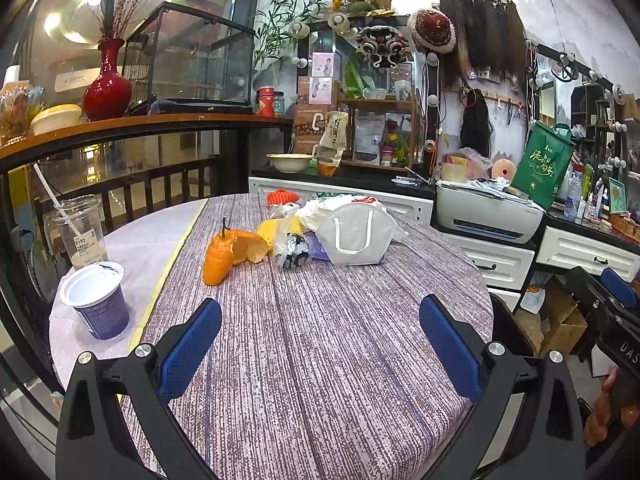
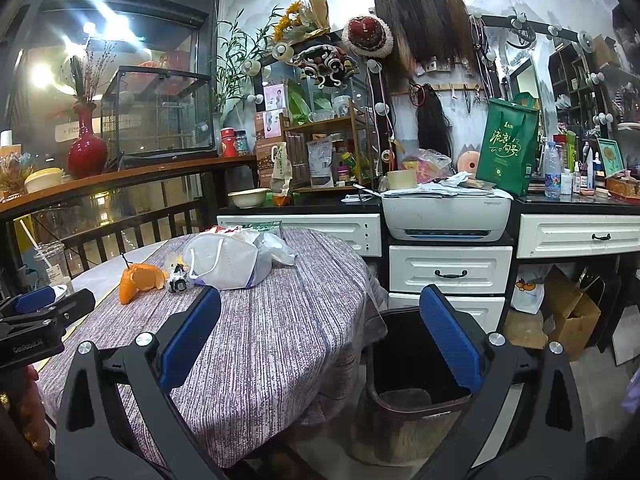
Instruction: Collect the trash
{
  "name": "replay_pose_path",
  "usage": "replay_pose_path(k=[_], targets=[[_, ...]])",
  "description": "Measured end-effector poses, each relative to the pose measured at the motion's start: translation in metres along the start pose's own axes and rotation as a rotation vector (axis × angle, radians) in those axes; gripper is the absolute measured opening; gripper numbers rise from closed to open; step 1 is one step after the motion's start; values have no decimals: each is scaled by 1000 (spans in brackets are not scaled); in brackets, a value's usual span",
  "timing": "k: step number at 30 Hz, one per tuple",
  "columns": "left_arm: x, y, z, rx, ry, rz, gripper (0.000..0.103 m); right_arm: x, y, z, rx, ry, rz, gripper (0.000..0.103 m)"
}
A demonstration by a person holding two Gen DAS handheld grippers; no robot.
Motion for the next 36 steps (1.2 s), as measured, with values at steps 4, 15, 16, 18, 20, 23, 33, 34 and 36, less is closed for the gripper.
replay_pose_path(k=[4,15,16,18,20,23,33,34,36], targets=[[1,0,-1,-2,0,0,98,0,0,0,0,1,0,98],[1,0,-1,-3,1,0,98,-1,1,-1,-1,1,0,98],[1,0,0,-3,1,1,98,-1,1,0,-1,1,0,98],[1,0,0,-5,2,-1,98,-3,2,-2,-6,-1,4,98],[1,3,-3,-16,10,2,98,-6,5,-5,-14,-6,8,98],[2,11,-10,-50,20,-4,98,-11,12,-8,-32,-12,28,98],[-1,44,-16,-188,47,-29,98,-25,70,-7,-223,-100,190,98],[-3,47,-16,-200,47,-30,98,-25,80,-8,-255,-92,217,98],[-6,54,-14,-221,50,-28,98,-24,96,-6,-299,-80,254,98]])
Point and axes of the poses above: each gripper's, at about its wrist camera, not at the fingertips, and y roughly the way its jaws point, x to its right, z to its top, the point moved 2 cm from there along y, roughly the way its jaws point, and after that the axes turned 10 degrees about z, right-handed, at the moved point
